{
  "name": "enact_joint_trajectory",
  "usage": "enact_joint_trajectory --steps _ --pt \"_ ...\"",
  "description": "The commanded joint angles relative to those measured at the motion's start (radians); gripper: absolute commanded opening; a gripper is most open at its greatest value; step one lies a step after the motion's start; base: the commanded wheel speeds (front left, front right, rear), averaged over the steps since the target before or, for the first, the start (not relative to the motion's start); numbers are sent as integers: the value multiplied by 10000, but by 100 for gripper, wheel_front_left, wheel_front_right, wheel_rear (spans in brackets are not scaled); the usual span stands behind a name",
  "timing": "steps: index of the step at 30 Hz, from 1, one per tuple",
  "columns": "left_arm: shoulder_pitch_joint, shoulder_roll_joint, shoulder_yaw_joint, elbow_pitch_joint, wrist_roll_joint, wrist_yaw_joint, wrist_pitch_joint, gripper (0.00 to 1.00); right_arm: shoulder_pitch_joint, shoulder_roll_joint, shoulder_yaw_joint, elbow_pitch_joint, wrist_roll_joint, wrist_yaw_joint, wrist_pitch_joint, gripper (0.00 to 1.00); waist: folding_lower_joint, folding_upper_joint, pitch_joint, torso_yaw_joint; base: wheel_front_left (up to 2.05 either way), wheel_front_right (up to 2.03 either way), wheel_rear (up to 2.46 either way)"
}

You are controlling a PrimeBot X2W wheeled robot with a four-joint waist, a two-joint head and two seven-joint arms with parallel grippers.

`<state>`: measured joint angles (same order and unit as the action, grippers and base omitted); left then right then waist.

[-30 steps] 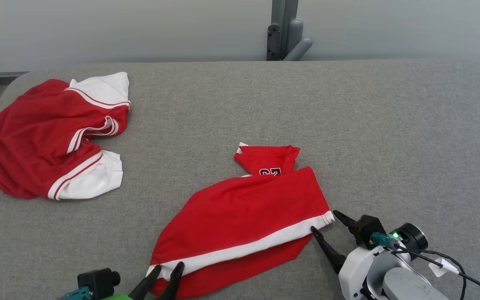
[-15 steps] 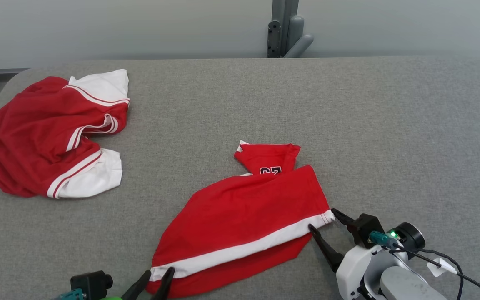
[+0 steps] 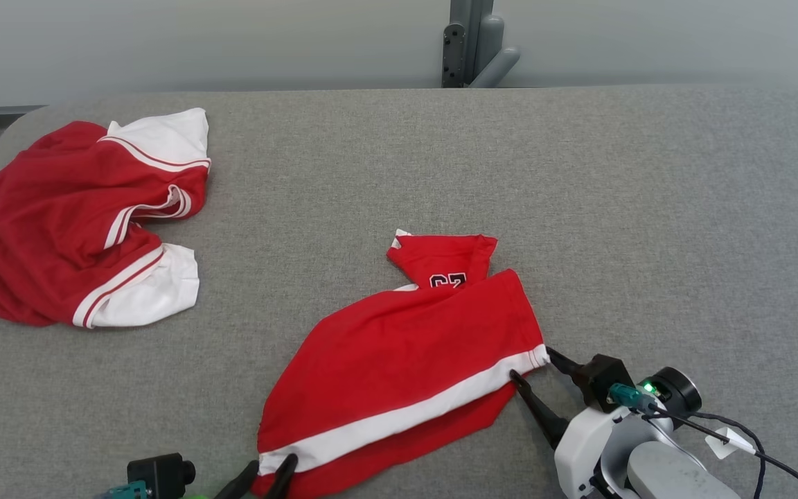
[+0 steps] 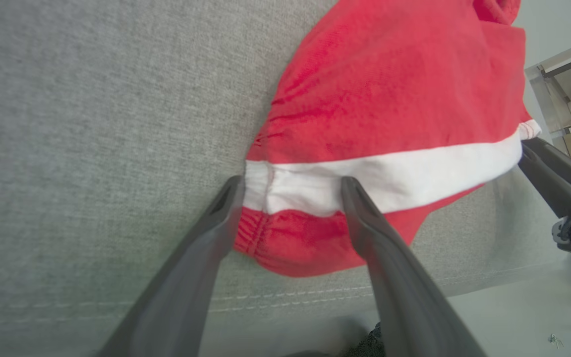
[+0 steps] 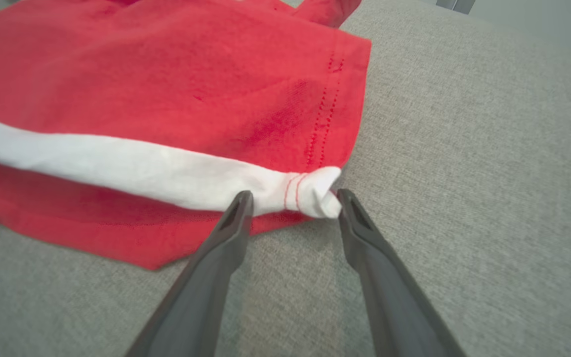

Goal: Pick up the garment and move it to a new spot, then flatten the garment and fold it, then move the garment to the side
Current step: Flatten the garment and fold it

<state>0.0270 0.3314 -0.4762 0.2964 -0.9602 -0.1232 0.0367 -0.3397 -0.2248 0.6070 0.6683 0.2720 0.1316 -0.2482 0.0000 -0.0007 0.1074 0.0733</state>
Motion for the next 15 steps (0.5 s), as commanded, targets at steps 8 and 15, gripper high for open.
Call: enact_joint_trajectory --steps 8,15 --pt "-38 45 -312 -57 -273 -73 29 0 -8 22 210 -16 374 -17 21 0 0 7 -74 -34 0 0 0" --pt "140 292 -293 -447 -507 -82 -198 0 256 -174 -12 -565 825 -17 -40 0 0 7 -336 -96 0 0 0"
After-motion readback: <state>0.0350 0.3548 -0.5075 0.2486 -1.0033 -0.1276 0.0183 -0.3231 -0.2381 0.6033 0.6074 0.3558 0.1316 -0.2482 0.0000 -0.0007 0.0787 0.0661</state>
